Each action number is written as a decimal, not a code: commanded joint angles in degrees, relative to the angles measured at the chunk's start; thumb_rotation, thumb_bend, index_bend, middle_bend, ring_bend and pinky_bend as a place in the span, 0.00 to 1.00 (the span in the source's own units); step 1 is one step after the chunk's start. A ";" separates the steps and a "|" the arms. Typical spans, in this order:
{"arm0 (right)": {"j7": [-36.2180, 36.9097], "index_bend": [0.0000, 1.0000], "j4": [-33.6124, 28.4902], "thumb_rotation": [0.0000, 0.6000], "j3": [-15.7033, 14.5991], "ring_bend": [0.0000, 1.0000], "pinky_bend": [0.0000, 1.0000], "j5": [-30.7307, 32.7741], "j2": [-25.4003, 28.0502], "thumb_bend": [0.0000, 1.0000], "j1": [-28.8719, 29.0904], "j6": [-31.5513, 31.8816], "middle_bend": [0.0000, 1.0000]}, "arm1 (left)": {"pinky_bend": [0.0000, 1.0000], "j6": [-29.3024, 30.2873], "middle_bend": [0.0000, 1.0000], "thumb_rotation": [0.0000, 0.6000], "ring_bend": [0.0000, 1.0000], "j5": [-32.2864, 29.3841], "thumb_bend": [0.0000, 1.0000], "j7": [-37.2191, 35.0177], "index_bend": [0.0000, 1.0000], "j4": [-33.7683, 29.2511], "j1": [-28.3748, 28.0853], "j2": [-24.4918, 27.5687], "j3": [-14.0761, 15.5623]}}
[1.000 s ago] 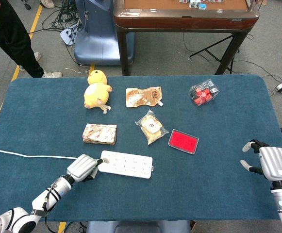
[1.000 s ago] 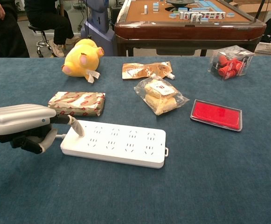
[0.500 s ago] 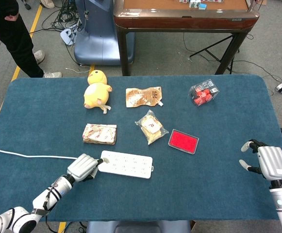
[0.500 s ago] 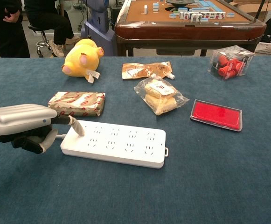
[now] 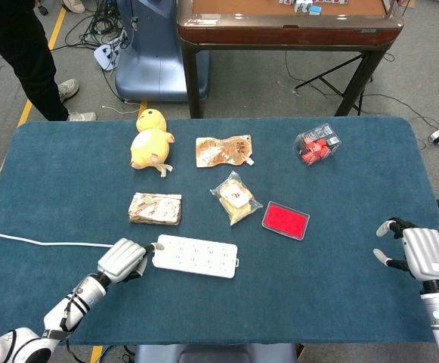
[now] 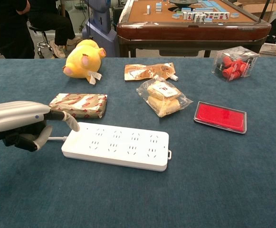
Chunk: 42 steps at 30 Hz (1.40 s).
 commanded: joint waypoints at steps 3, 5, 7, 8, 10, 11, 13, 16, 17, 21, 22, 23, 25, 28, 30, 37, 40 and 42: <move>0.42 0.49 0.33 1.00 -0.06 0.48 0.63 -0.26 -0.19 0.15 0.04 0.05 0.42 | 1.00 4.31 1.00 1.00 1.00 0.70 0.87 -2.77 0.27 -2.06 2.79 3.00 0.23; 0.61 0.49 0.42 1.00 -0.08 0.48 0.63 -0.39 -0.21 0.15 0.03 0.14 0.42 | 1.00 6.00 1.00 1.00 1.00 0.47 0.87 -3.53 0.27 -2.53 3.95 3.89 0.23; 0.77 0.49 0.51 1.00 -0.06 0.48 0.63 -0.47 -0.24 0.15 0.04 0.22 0.42 | 1.00 8.03 1.00 1.00 1.00 -0.15 0.86 -4.18 0.27 -2.99 5.38 4.81 0.08; 0.85 0.49 0.53 1.00 -0.05 0.48 0.63 -0.52 -0.25 0.15 0.06 0.25 0.42 | 1.00 8.93 0.99 1.00 0.99 -0.44 0.86 -4.43 0.26 -3.20 6.00 5.16 -0.04; 1.00 0.49 0.57 1.00 -0.06 0.48 0.63 -0.73 -0.27 0.15 0.09 0.35 0.42 | 1.00 11.01 0.97 1.00 0.97 -0.82 0.86 -5.02 0.26 -3.57 7.45 5.97 -0.17; 1.06 0.49 0.58 1.00 -0.06 0.48 0.63 -0.82 -0.27 0.15 0.10 0.41 0.42 | 1.00 11.89 0.97 1.00 0.96 -0.88 0.86 -5.36 0.26 -3.66 8.05 6.29 -0.22; 1.22 0.49 0.56 1.00 -0.12 0.48 0.63 -1.06 -0.25 0.15 0.07 0.56 0.42 | 1.00 14.24 0.95 1.00 0.94 -0.41 0.86 -6.83 0.26 -3.45 9.54 6.78 -0.29; 1.48 0.49 0.54 1.00 -0.16 0.48 0.63 -1.29 -0.21 0.15 -0.02 0.86 0.42 | 1.00 16.96 0.94 1.00 0.91 -0.13 0.86 -8.68 0.26 -2.64 11.64 7.55 -0.13; 1.56 0.49 0.52 1.00 -0.18 0.48 0.63 -1.37 -0.18 0.15 -0.07 0.96 0.42 | 1.00 17.64 0.94 1.00 0.89 -0.17 0.86 -9.01 0.26 -2.47 12.26 7.86 -0.04; 1.90 0.49 0.57 1.00 -0.39 0.48 0.63 -1.78 -0.22 0.15 -0.31 1.40 0.42 | 1.00 20.65 0.93 1.00 0.83 -1.26 0.86 -8.90 0.26 -2.29 15.25 9.15 0.25; 1.96 0.49 0.60 1.00 -0.43 0.48 0.63 -1.82 -0.25 0.15 -0.35 1.47 0.42 | 1.00 21.22 0.93 1.00 0.82 -1.60 0.86 -8.85 0.26 -2.36 15.90 9.42 0.31; 2.02 0.49 0.66 1.00 -0.44 0.48 0.63 -1.85 -0.27 0.15 -0.39 1.53 0.42 | 1.00 21.74 0.92 1.00 0.82 -1.99 0.86 -8.84 0.26 -2.48 16.55 9.73 0.35; 2.18 0.49 0.77 1.00 -0.46 0.48 0.63 -1.91 -0.32 0.15 -0.44 1.64 0.42 | 1.00 23.08 0.91 1.00 0.80 -3.20 0.86 -8.82 0.26 -2.91 18.10 10.39 0.28; 2.48 0.49 0.79 1.00 -0.46 0.48 0.63 -2.15 -0.33 0.15 -0.50 1.92 0.42 | 1.00 25.15 0.88 1.00 0.78 -5.08 0.86 -7.62 0.26 -3.52 20.29 11.32 0.06; 2.71 0.49 0.73 1.00 -0.46 0.48 0.63 -2.37 -0.30 0.15 -0.56 2.18 0.42 | 0.99 26.50 0.85 1.00 0.77 -6.55 0.86 -6.39 0.25 -4.12 21.73 11.89 -0.16; 3.35 0.49 1.17 1.00 -0.57 0.49 0.63 -2.69 -0.44 0.15 -0.71 2.51 0.42 | 0.98 30.27 0.84 1.00 0.76 -9.68 0.86 -3.88 0.25 -4.33 25.38 12.59 -1.30; 3.81 0.49 1.49 1.00 -0.60 0.48 0.63 -2.69 -0.52 0.15 -0.82 2.63 0.42 | 0.98 30.39 0.84 1.00 0.76 -10.54 0.86 -3.93 0.25 -4.37 26.43 12.83 -1.42; 4.02 0.49 1.68 1.00 -0.69 0.48 0.63 -2.82 -0.57 0.15 -0.95 2.79 0.42 | 0.98 30.21 0.84 1.00 0.76 -10.72 0.86 -3.96 0.25 -4.18 26.98 12.93 -1.33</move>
